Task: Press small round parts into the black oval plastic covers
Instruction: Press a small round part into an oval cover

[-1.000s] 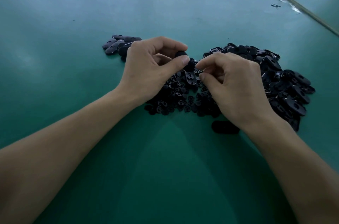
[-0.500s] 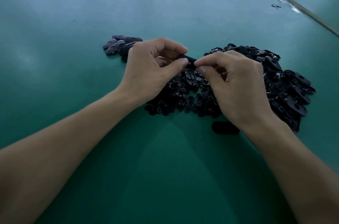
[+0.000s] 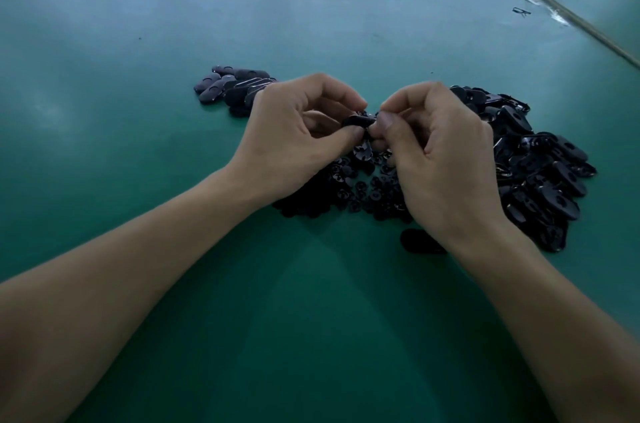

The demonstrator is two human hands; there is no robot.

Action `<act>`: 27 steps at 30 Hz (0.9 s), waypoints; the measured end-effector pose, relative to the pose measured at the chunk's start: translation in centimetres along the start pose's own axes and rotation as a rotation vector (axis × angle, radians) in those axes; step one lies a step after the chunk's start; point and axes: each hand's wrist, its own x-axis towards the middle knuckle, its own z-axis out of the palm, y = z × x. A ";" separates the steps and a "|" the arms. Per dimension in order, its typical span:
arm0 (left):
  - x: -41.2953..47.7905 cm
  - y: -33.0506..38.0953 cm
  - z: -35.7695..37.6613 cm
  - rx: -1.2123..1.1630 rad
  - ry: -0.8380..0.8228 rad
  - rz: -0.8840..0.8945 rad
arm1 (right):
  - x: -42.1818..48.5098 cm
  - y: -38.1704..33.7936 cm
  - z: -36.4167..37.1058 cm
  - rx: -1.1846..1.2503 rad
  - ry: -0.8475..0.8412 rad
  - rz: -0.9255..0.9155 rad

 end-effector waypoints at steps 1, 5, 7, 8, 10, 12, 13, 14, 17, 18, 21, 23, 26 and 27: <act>0.0 -0.1 -0.1 0.003 0.009 -0.004 | 0.0 0.0 0.0 -0.004 0.005 -0.005; 0.1 -0.2 -0.2 0.002 0.044 -0.038 | 0.1 0.0 0.0 -0.045 0.007 -0.024; 0.1 -0.2 -0.2 -0.009 0.049 -0.048 | 0.1 0.0 -0.1 -0.057 0.014 -0.024; 0.1 -0.1 -0.1 -0.010 0.049 -0.048 | 0.1 0.1 -0.1 -0.071 0.014 -0.027; 0.1 -0.1 -0.1 -0.011 0.036 -0.042 | 0.2 0.1 -0.1 -0.104 0.003 -0.043; 0.1 0.0 -0.1 -0.011 0.023 -0.037 | 0.1 0.0 -0.1 -0.127 -0.008 -0.068; 0.1 0.0 -0.1 -0.007 0.023 -0.034 | 0.1 0.0 -0.2 -0.133 -0.012 -0.078; 0.2 0.0 -0.1 -0.003 0.023 -0.033 | 0.1 0.0 -0.2 -0.130 -0.016 -0.081; 0.2 0.0 -0.2 -0.009 0.024 -0.053 | 0.1 0.0 -0.2 -0.052 -0.010 -0.020; 0.2 -0.1 -0.2 -0.010 0.025 -0.056 | 0.1 0.0 -0.2 -0.033 0.000 -0.005; 0.2 -0.2 -0.2 -0.003 0.033 -0.045 | 0.1 0.1 -0.2 -0.038 0.016 -0.020; 0.2 -0.2 -0.2 -0.002 0.031 -0.047 | 0.1 0.2 -0.2 -0.058 0.015 -0.041; 0.2 -0.1 -0.2 -0.002 0.028 -0.044 | 0.0 0.2 -0.2 -0.089 0.015 -0.062; 0.2 -0.1 -0.2 -0.005 0.028 -0.041 | 0.0 0.2 -0.2 -0.092 0.015 -0.061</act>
